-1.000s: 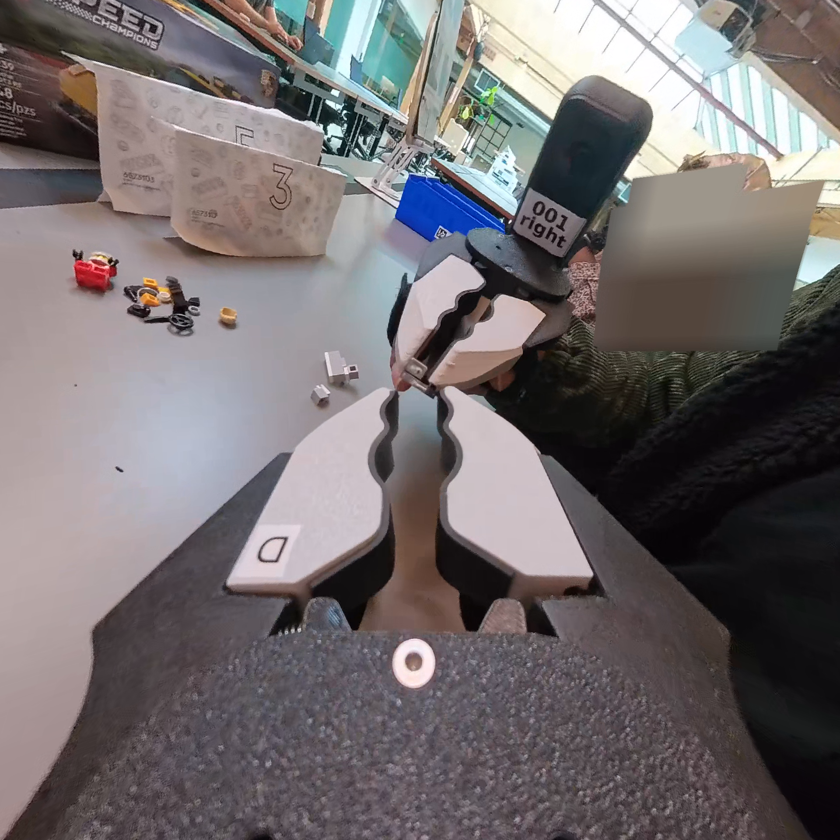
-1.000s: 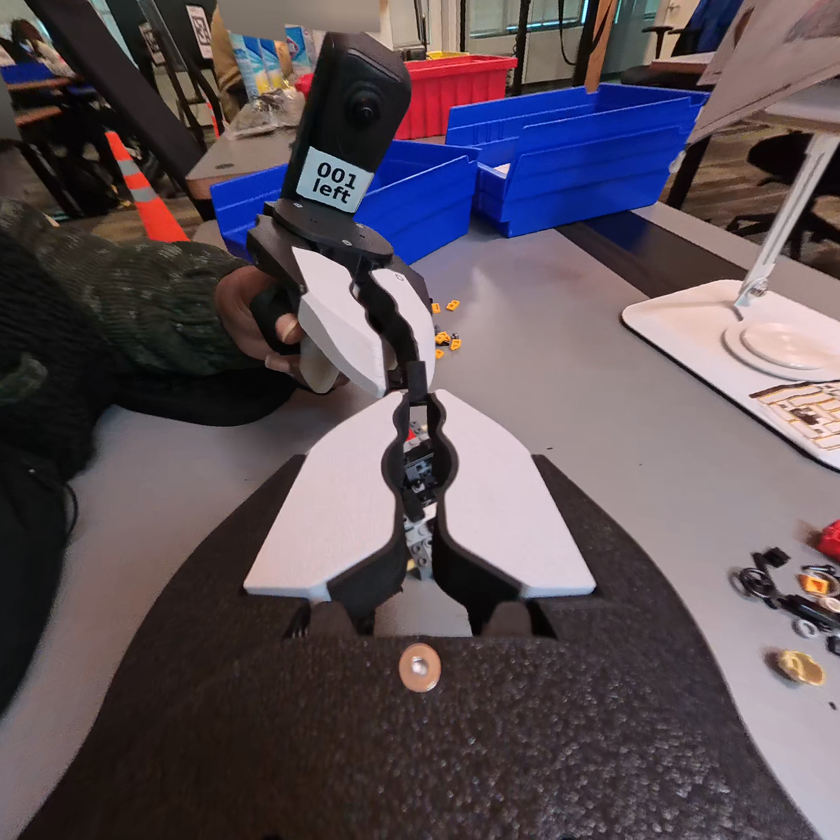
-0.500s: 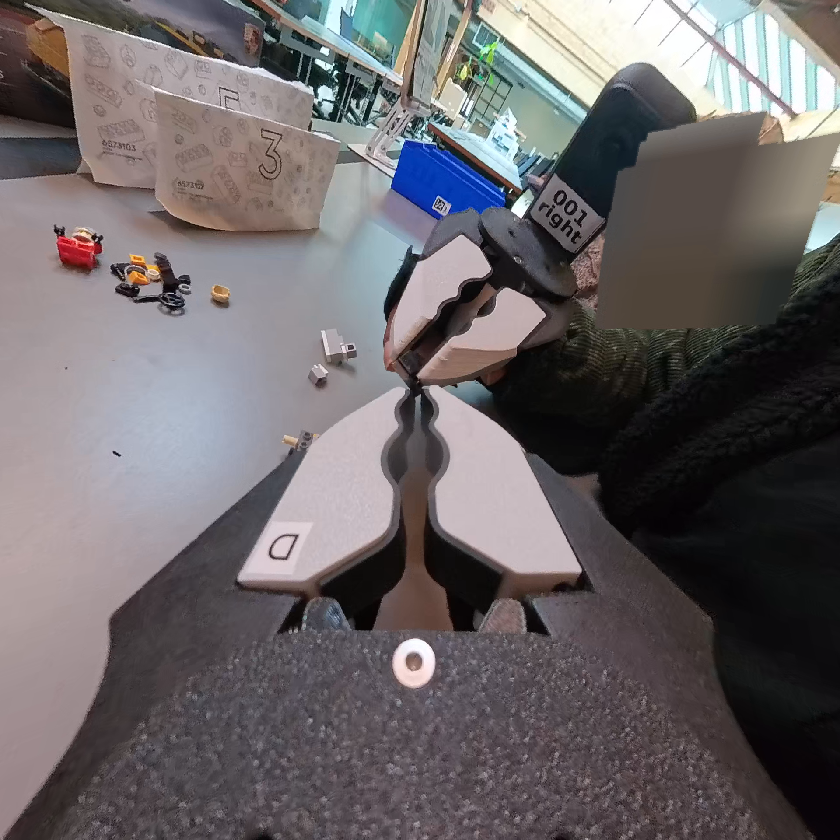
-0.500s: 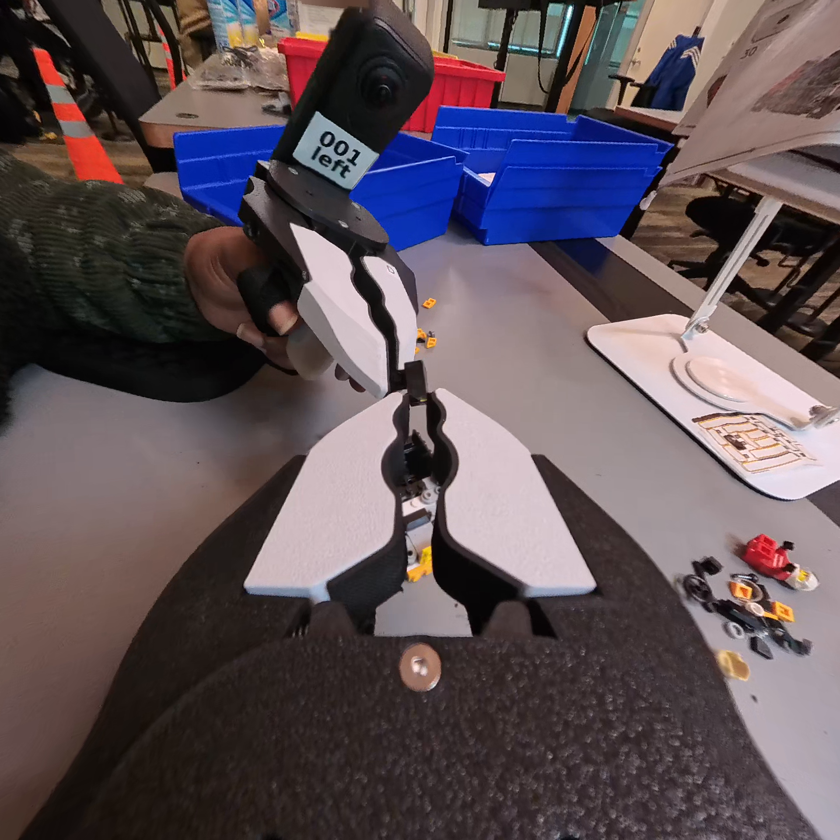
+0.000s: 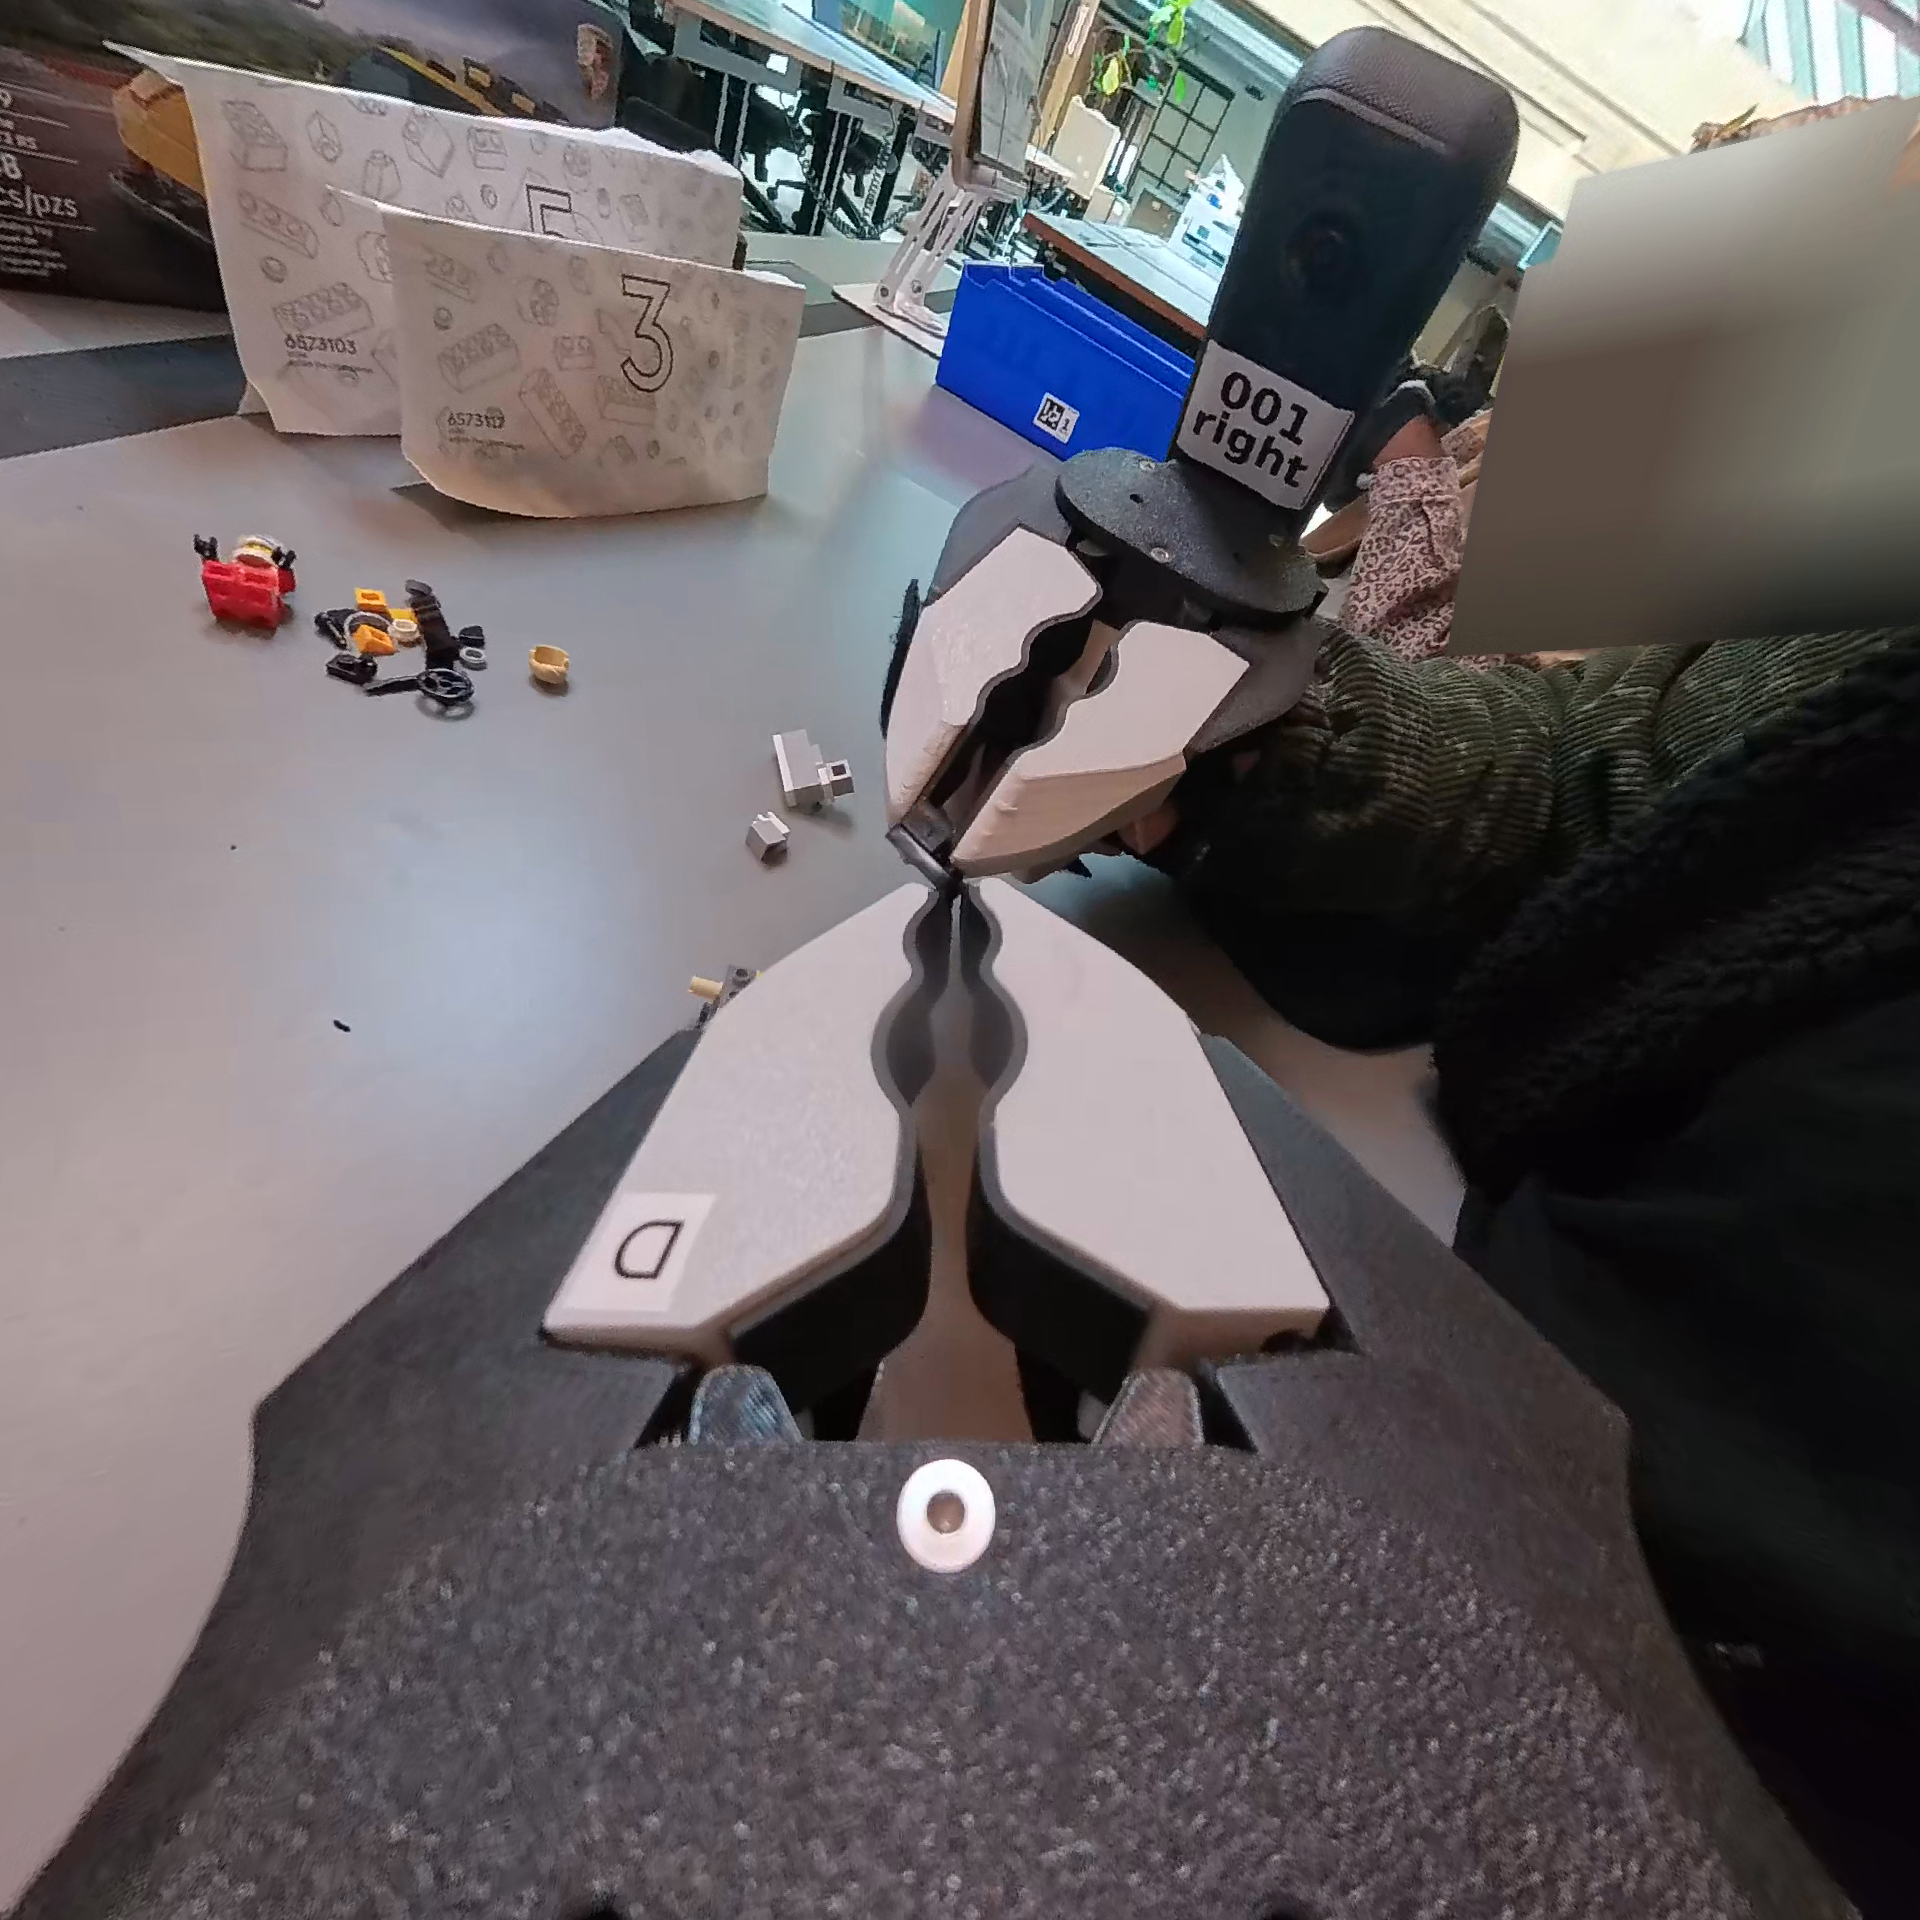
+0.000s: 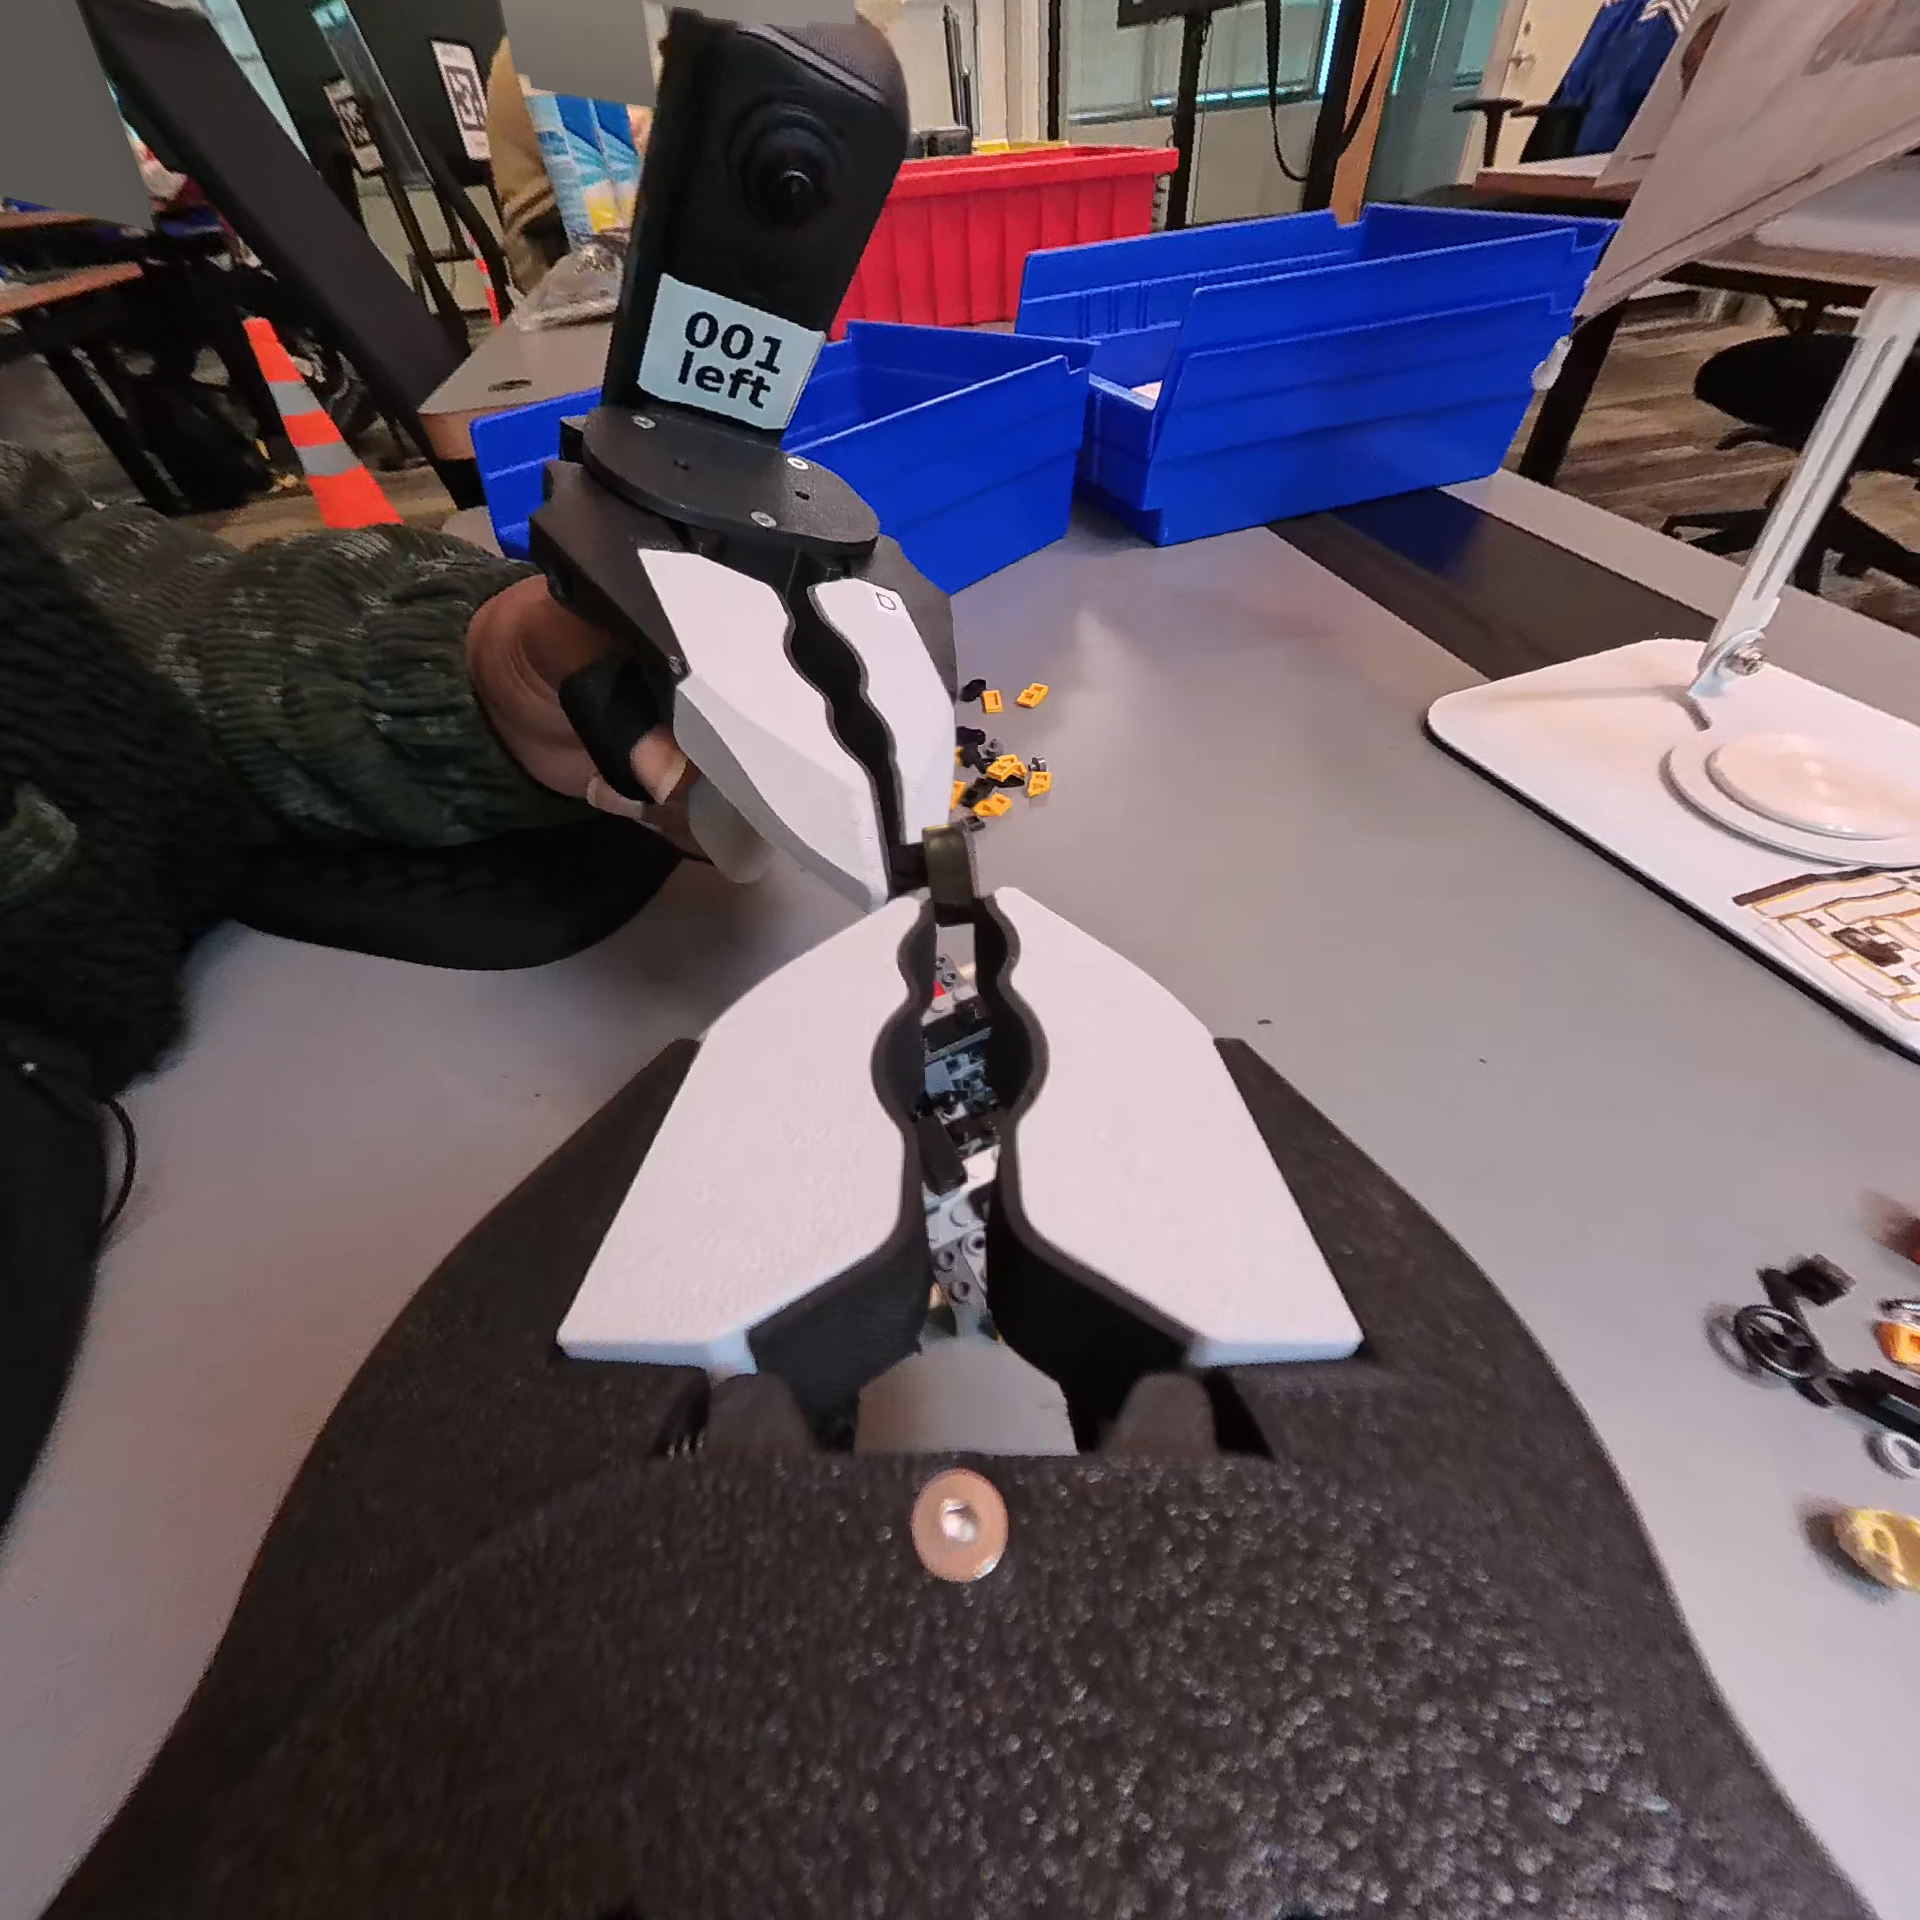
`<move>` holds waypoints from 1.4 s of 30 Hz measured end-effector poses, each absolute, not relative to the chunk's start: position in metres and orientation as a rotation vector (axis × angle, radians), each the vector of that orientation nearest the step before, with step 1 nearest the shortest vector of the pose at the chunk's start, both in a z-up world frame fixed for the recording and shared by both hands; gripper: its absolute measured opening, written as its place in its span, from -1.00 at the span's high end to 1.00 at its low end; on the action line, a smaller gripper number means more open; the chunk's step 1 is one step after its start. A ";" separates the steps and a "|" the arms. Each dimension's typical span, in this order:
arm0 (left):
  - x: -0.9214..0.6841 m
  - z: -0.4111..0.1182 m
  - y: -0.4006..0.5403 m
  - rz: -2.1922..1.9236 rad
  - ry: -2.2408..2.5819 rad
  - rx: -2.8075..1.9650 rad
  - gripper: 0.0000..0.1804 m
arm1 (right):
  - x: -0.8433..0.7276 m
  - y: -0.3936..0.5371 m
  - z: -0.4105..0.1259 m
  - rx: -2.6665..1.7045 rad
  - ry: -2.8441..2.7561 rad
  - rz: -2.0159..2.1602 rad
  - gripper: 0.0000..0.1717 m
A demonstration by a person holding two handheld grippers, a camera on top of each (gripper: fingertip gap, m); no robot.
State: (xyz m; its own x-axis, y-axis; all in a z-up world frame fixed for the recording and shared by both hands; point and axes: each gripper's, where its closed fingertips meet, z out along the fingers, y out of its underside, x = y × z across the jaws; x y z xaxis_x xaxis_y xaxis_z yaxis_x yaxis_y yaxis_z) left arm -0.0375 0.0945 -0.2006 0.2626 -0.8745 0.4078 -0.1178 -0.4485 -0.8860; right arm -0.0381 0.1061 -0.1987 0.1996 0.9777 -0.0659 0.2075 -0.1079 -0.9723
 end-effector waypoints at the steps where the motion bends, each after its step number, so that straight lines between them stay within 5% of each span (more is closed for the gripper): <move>1: -0.038 -0.201 0.095 -1.248 0.908 -1.774 0.98 | -0.038 0.107 -0.199 -1.522 -1.179 1.001 0.92; 11: -0.056 -0.227 0.117 -1.020 0.907 -1.897 1.00 | -0.034 0.110 -0.192 -1.501 -1.152 0.999 0.92; 21: -0.042 -0.210 0.103 -1.290 0.874 -1.821 1.00 | -0.027 0.121 -0.201 -1.544 -1.164 0.890 0.92; 23: -0.035 -0.207 0.103 -1.321 0.861 -1.819 0.77 | -0.029 0.119 -0.203 -1.541 -1.174 0.883 0.92; 27: -0.029 -0.205 0.106 -1.379 0.820 -1.813 0.93 | -0.033 0.115 -0.204 -1.519 -1.209 0.852 0.92; 42: -0.032 -0.247 0.128 -1.149 0.942 -2.026 0.97 | -0.026 0.109 -0.183 -1.408 -1.233 0.840 1.00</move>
State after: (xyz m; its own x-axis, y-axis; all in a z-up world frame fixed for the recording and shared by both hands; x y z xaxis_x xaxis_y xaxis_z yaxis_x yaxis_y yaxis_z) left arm -0.0322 0.1281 -0.2470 0.3676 -0.8160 0.4462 -0.2772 -0.5541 -0.7849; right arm -0.0256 0.1091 -0.1831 0.2269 0.9662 0.1221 0.2401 0.0660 -0.9685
